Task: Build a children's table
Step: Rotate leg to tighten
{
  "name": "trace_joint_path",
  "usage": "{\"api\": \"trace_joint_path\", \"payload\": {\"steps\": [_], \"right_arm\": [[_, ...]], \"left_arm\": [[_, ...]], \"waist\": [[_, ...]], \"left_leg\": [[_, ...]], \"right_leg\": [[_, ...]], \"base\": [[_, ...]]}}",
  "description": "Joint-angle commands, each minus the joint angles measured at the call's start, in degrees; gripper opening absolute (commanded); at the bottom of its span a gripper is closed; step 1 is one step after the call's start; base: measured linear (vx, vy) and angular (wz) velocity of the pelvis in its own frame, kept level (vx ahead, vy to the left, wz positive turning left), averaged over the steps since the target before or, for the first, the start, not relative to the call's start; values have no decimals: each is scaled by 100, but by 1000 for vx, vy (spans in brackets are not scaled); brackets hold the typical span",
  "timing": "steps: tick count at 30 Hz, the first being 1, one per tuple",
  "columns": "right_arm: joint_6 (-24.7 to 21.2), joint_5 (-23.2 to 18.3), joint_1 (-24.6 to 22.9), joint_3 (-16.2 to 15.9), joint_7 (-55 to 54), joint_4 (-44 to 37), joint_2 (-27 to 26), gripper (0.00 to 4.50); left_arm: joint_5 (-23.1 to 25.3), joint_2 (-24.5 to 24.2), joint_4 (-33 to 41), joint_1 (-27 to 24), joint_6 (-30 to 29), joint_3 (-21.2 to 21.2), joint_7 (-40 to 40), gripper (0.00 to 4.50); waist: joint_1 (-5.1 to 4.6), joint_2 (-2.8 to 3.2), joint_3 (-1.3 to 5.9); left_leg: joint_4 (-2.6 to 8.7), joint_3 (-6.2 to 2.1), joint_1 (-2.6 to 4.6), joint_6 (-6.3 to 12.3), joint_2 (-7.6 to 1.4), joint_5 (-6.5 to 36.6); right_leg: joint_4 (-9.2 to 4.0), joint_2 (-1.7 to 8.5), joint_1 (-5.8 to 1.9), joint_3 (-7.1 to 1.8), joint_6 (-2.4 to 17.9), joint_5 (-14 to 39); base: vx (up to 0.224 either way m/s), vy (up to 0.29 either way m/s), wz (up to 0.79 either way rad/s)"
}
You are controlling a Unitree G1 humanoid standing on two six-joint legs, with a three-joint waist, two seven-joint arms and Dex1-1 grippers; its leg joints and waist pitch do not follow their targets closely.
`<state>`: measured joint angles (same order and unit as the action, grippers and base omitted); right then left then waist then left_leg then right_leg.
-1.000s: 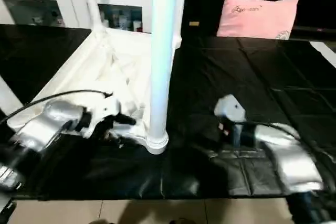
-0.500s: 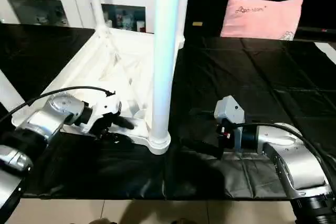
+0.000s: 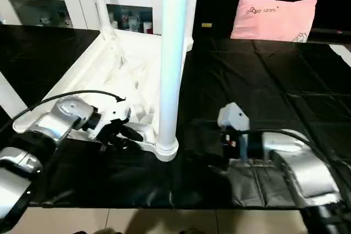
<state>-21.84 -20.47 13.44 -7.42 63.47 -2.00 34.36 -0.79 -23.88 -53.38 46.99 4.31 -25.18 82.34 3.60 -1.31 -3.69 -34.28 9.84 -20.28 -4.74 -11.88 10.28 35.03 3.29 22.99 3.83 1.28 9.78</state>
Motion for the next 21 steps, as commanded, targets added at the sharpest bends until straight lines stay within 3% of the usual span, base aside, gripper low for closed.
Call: {"api": "trace_joint_path", "payload": {"steps": [1,3,7,8,10,13,15,21], "right_arm": [[66,91,114,-81,60,100,9,450],[111,122,208,-168,129,211,-47,450],[306,237,508,-376,331,639,-221,450],[363,262,615,-434,400,790,-286,420],[447,275,809,-542,537,1061,-403,413],[461,237,1048,-686,825,1390,-542,390],[477,250,1137,-793,1025,1511,-551,367],[607,306,1305,-897,1332,1800,-588,311]], "left_arm": [[54,43,-49,100,74,64,81,107],[55,39,1,67,61,48,177,73],[90,48,135,-64,106,-25,377,48],[103,49,215,-126,125,-73,433,33],[130,59,374,-246,150,-150,544,17],[151,87,592,-421,195,-243,670,4],[166,88,746,-499,189,-293,706,0],[180,86,912,-558,151,-299,737,0]], "waist": [[27,47,415],[44,55,419],[27,63,413],[18,51,418],[14,46,433],[20,56,440],[36,8,445],[121,3,422]], "left_leg": [[378,-28,30,142,-103,1379],[373,-27,28,160,-101,1337],[376,-28,24,137,-103,1406],[381,-34,26,124,-112,1398],[377,-30,27,132,-129,1343],[376,-21,24,165,-140,1225],[368,-10,21,217,-152,1138],[371,6,37,208,-153,1175]], "right_leg": [[-496,416,-334,-258,1158,1601],[-499,428,-344,-262,1128,1639],[-504,425,-333,-248,1134,1747],[-498,425,-335,-248,1148,1725],[-467,433,-337,-257,1225,1537],[-434,424,-345,-260,1337,1267],[-394,429,-349,-261,1409,1069],[-435,449,-323,-271,1255,1476]], "base": [[0,0,0],[0,0,0],[0,0,0],[0,0,0],[0,0,0],[0,0,0],[0,0,0],[0,0,0]]}}
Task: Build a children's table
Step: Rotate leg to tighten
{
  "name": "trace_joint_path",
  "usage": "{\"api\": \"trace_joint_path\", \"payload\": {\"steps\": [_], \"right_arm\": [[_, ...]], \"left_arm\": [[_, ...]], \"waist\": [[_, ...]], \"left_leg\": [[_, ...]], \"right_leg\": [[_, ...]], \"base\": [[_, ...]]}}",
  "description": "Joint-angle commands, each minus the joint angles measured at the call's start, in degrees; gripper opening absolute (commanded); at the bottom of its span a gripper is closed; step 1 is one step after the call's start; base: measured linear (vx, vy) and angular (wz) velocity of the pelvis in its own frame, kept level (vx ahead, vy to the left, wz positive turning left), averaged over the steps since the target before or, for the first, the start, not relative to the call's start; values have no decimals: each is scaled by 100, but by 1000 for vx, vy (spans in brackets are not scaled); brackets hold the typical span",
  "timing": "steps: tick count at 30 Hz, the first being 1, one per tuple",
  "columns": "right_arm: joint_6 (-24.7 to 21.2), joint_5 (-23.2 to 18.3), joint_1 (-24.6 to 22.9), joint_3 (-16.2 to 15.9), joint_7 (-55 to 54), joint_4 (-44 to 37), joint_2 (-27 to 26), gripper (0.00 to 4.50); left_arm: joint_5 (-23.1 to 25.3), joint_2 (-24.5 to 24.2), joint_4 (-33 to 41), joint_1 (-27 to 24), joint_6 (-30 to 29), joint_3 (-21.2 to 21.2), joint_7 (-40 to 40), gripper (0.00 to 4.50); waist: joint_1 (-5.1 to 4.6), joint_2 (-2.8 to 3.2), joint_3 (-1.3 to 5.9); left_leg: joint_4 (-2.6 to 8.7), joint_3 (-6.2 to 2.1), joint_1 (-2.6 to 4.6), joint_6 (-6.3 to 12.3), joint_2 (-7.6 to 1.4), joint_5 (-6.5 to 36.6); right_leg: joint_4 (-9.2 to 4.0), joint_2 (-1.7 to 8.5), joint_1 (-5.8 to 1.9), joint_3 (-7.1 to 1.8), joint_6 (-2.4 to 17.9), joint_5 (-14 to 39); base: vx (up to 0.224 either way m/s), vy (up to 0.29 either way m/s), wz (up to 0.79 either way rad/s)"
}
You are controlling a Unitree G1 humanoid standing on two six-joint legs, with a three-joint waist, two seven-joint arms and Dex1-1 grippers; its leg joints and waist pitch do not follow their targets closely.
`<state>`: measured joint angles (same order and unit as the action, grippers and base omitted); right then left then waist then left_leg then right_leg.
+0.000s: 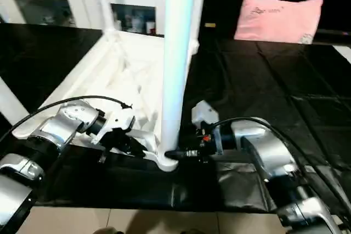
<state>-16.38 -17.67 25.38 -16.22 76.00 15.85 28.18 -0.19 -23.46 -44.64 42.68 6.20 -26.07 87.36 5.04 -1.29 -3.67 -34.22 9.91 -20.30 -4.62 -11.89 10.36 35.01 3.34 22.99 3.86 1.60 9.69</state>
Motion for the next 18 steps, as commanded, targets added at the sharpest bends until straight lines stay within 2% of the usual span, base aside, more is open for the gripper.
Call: {"api": "trace_joint_path", "payload": {"steps": [1,8,12,15,16,18], "right_arm": [[109,36,169,-17,140,129,4,301],[162,-5,310,-18,303,427,-140,247],[145,-28,297,-6,350,482,-212,214],[52,-123,191,94,230,404,-291,205],[27,-152,150,149,153,366,-320,205],[-61,-188,30,262,-119,207,-377,202]], "left_arm": [[146,33,79,-141,-41,-199,215,0],[220,-17,150,-174,-113,-134,94,0],[268,-20,145,-166,-218,-136,14,0],[307,88,83,-154,-562,8,-475,0],[297,136,65,-149,-698,83,-667,0],[197,222,114,-173,-964,258,-975,0]], "waist": [[-6,-16,422],[-3,-5,431],[-6,6,413],[-10,-1,406],[-16,41,400],[-19,27,395]], "left_leg": [[368,3,49,187,-154,1160],[368,-2,30,190,-144,1087],[376,-6,38,154,-134,1210],[384,-14,55,128,-139,1279],[389,-14,63,104,-138,1329],[389,-9,79,86,-135,1398]], "right_leg": [[-438,440,-312,-275,1192,1527],[-424,430,-317,-267,1139,1489],[-466,439,-307,-263,1064,1819],[-482,439,-300,-264,1011,1985],[-490,429,-290,-263,1041,1954],[-499,422,-286,-268,1047,2006]], "base": [[0,0,0],[0,0,0],[0,0,0],[0,0,0],[0,0,0],[0,0,0]]}}
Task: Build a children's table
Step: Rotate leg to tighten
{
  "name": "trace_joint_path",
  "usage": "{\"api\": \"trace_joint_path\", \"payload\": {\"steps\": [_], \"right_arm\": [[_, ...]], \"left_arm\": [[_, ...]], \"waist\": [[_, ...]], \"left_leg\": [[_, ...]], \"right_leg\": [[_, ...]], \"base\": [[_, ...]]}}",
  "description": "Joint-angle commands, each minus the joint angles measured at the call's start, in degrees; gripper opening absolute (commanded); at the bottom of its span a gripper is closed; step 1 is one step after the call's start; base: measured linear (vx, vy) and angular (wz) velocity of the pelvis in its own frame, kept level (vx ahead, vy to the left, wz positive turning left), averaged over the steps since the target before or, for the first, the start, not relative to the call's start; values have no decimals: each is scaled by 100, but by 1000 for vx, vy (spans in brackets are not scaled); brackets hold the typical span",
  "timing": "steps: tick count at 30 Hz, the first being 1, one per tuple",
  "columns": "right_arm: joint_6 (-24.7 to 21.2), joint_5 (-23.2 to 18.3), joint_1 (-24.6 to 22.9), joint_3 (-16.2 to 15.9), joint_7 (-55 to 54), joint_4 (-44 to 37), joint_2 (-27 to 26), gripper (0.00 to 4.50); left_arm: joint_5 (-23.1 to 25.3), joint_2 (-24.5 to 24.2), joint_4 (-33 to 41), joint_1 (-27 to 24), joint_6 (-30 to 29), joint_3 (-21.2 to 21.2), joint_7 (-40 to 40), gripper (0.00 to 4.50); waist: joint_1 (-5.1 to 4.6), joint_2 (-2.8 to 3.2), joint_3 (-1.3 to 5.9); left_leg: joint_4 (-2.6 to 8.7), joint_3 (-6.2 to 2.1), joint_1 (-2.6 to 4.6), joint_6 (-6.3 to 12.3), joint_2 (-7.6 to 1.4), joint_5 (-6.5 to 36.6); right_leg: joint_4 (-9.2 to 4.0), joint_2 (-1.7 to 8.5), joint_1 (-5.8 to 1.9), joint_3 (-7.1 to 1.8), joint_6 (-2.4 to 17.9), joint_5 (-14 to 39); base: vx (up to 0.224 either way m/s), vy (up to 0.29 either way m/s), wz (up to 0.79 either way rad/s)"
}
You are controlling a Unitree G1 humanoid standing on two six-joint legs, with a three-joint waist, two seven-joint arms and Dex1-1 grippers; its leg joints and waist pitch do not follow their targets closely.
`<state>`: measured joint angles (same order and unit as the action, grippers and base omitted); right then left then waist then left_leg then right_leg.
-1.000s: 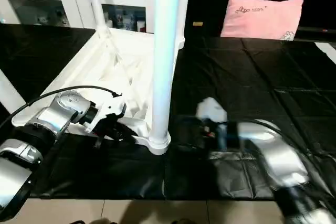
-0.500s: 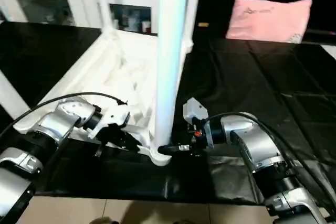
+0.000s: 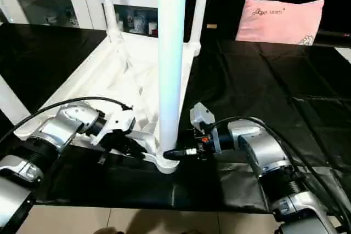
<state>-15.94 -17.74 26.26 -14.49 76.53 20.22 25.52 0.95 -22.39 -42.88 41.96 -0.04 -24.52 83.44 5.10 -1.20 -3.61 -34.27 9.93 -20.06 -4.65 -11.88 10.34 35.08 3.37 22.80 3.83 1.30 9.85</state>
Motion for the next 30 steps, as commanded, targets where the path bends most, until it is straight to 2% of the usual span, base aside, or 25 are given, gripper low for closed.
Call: {"api": "trace_joint_path", "payload": {"steps": [1,4,5,6,7,8,9,11,12,13,14,15,16,18,20,21,25,28,30], "right_arm": [[-145,-152,-178,187,-499,-374,-178,202],[-300,176,-408,345,-1557,-557,-392,200],[-389,263,-488,445,-2000,-603,-531,199],[-499,309,-542,528,-2333,-642,-649,199],[-572,337,-575,581,-2544,-666,-726,198],[-663,421,-595,677,-2987,-677,-915,198],[-798,466,-589,788,-3414,-673,-1116,197],[-882,491,-578,860,-3679,-665,-1245,196],[-1141,652,-453,1025,-4547,-587,-1662,196],[-1147,671,-440,1030,-4612,-578,-1692,196],[-1192,848,-325,1068,-5197,-500,-1957,196],[-1147,928,-252,1077,-5415,-428,-2045,196],[-1149,986,-173,1101,-5625,-366,-2144,196],[-1140,927,-88,1177,-5770,-317,-2270,196],[-1086,925,-105,1133,-5680,-427,-2270,265],[-1094,921,-143,1136,-5639,-486,-2255,268],[-1103,883,-295,1199,-5506,-697,-2136,300],[-1017,713,-554,1177,-4880,-1018,-1671,319],[-941,657,-622,1177,-4580,-1060,-1435,350]], "left_arm": [[-6,181,34,-135,-609,247,-829,0],[-257,368,461,-239,-1383,600,-1399,0],[-315,458,661,-285,-1678,737,-1676,0],[-381,543,830,-324,-1931,840,-1854,0],[-425,600,940,-350,-2096,907,-1962,0],[-427,728,1129,-403,-2314,1004,-2229,0],[-405,855,1278,-449,-2452,1066,-2477,0],[-380,936,1363,-475,-2523,1100,-2636,0],[-266,1251,1359,-430,-2632,1231,-3262,0],[-258,1278,1349,-421,-2636,1244,-3318,0],[-188,1519,1251,-338,-2664,1361,-3826,0],[-167,1594,1147,-272,-2609,1373,-3959,0],[-157,1670,1103,-221,-2606,1381,-4096,0],[-109,1709,1058,-157,-2590,1338,-4189,0],[24,1604,882,-55,-2420,1228,-4207,0],[62,1546,853,-44,-2370,1175,-4161,0],[155,1369,807,-53,-2304,1078,-3958,0],[221,1046,713,-76,-1972,905,-3372,0],[218,914,684,-95,-1737,814,-3065,0]], "waist": [[-23,15,388],[-57,4,375],[-118,-7,381],[-181,-15,383],[-201,-19,385],[-242,-19,391],[-292,-20,394],[-317,-13,408],[-333,-4,413],[-346,5,409],[-366,10,416],[-381,-16,427],[-374,16,431],[-368,22,445],[-360,25,436],[-354,27,431],[-333,15,405],[-287,4,402],[-285,-7,399]], "left_leg": [[390,-14,48,76,-128,1405],[419,-43,32,4,-118,1440],[425,-58,-11,-38,-105,1421],[419,-56,-4,-47,-96,1438],[400,-50,6,-10,-80,1438],[373,-43,-6,45,-46,1385],[382,-45,-53,50,-57,1216],[366,-38,-51,75,-42,1174],[357,-21,-51,132,-30,1064],[367,-24,-50,118,-41,1036],[375,-33,-53,89,-45,995],[373,-31,-41,86,-41,987],[373,-28,-35,103,-38,971],[375,-28,-36,136,-47,932],[380,-19,-38,190,-49,952],[382,-16,-35,204,-43,982],[401,-14,-18,184,-56,1112],[406,-24,-18,196,-54,1176],[411,-29,-23,211,-60,1217]], "right_leg": [[-504,430,-269,-262,1076,2028],[-529,432,-274,-239,931,2312],[-517,430,-308,-226,853,2394],[-535,422,-281,-215,816,2491],[-567,421,-269,-213,795,2556],[-592,417,-275,-210,741,2665],[-557,402,-288,-222,747,2516],[-574,391,-275,-217,724,2494],[-578,371,-272,-228,726,2340],[-563,361,-261,-229,757,2250],[-550,353,-268,-220,793,2129],[-552,355,-271,-224,814,2033],[-539,361,-267,-239,840,1921],[-510,362,-284,-252,924,1588],[-504,365,-286,-258,978,1425],[-511,358,-290,-260,958,1430],[-539,375,-287,-264,894,1662],[-576,392,-291,-266,711,1970],[-581,395,-287,-263,687,2027]], "base": [[0,0,0],[0,0,0],[0,0,0],[0,0,0],[0,0,0],[0,0,0],[0,0,0],[0,0,0],[0,0,0],[0,0,0],[0,0,0],[0,0,0],[0,0,0],[0,0,0],[0,0,0],[0,0,0],[0,0,0],[0,0,0],[0,0,0]]}}
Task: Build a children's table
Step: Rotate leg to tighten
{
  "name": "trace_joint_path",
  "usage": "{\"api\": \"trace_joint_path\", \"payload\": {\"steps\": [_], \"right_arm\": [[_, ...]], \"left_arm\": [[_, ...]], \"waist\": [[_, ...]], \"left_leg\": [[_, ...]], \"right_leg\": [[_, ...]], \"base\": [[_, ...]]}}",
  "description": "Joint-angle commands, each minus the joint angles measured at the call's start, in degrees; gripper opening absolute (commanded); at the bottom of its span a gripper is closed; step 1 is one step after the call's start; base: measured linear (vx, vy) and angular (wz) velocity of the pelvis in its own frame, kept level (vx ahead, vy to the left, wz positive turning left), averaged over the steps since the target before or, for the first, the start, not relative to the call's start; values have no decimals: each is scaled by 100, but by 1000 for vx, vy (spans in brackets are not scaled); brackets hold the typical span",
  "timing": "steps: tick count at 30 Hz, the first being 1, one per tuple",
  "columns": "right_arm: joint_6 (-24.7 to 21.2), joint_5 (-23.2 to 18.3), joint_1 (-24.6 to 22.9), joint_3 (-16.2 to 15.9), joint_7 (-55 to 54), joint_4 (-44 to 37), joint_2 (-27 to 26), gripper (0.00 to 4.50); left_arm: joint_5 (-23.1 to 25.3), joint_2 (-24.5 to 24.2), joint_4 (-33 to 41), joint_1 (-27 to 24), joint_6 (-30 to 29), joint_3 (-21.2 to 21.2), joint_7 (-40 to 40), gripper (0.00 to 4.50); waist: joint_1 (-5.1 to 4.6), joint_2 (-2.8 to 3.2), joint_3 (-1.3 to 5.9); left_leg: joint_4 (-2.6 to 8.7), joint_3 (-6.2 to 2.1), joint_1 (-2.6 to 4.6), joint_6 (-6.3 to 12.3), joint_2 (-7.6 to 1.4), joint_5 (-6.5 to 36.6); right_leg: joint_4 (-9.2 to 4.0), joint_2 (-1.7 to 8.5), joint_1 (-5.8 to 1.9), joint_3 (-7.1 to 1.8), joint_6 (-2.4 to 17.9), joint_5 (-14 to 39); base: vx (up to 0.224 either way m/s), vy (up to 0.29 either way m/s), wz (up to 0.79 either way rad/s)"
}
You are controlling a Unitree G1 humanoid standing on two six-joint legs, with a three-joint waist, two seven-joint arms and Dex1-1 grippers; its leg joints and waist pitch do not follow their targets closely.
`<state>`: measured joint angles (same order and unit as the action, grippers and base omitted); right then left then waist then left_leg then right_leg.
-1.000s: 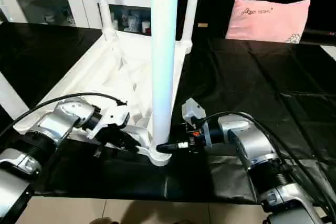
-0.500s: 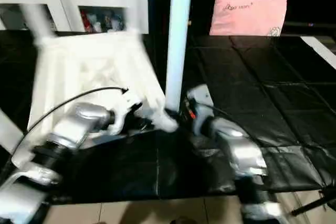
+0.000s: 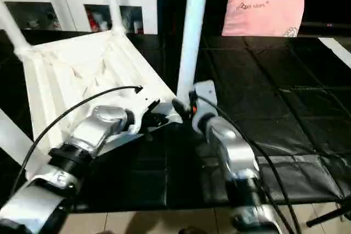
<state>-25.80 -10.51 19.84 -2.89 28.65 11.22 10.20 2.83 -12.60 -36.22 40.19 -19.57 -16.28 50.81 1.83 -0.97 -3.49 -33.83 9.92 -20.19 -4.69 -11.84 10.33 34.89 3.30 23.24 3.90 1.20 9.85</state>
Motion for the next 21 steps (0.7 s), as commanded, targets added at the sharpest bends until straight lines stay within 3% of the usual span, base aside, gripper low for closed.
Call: {"api": "trace_joint_path", "payload": {"steps": [1,6,11,16,21], "right_arm": [[105,-112,-15,35,446,-172,266,353],[345,-483,-144,101,1805,-279,981,398],[807,-600,-102,-260,3422,-133,1836,438],[1091,-576,135,-605,4229,99,1949,438],[1411,-389,606,-955,4694,746,1742,438]], "left_arm": [[28,-156,-31,81,426,-79,412,0],[-40,-496,-118,21,1064,-342,1427,0],[-11,-816,-299,42,1735,-767,2703,0],[34,-813,-371,126,2045,-946,3150,0],[80,-722,-418,215,2334,-1143,3561,0]], "waist": [[35,-21,390],[76,-7,398],[177,7,399],[283,9,396],[332,-7,406]], "left_leg": [[363,-25,-9,202,-72,1207],[348,-19,-11,289,-88,1165],[341,1,17,343,-115,1169],[349,-2,41,281,-140,1278],[347,2,52,245,-155,1228]], "right_leg": [[-547,402,-325,-276,718,1984],[-507,413,-338,-279,908,1653],[-489,418,-329,-287,1091,1432],[-498,431,-317,-272,1104,1699],[-469,436,-310,-278,1173,1567]], "base": [[0,0,0],[0,0,0],[0,0,0],[0,0,0],[0,0,0]]}}
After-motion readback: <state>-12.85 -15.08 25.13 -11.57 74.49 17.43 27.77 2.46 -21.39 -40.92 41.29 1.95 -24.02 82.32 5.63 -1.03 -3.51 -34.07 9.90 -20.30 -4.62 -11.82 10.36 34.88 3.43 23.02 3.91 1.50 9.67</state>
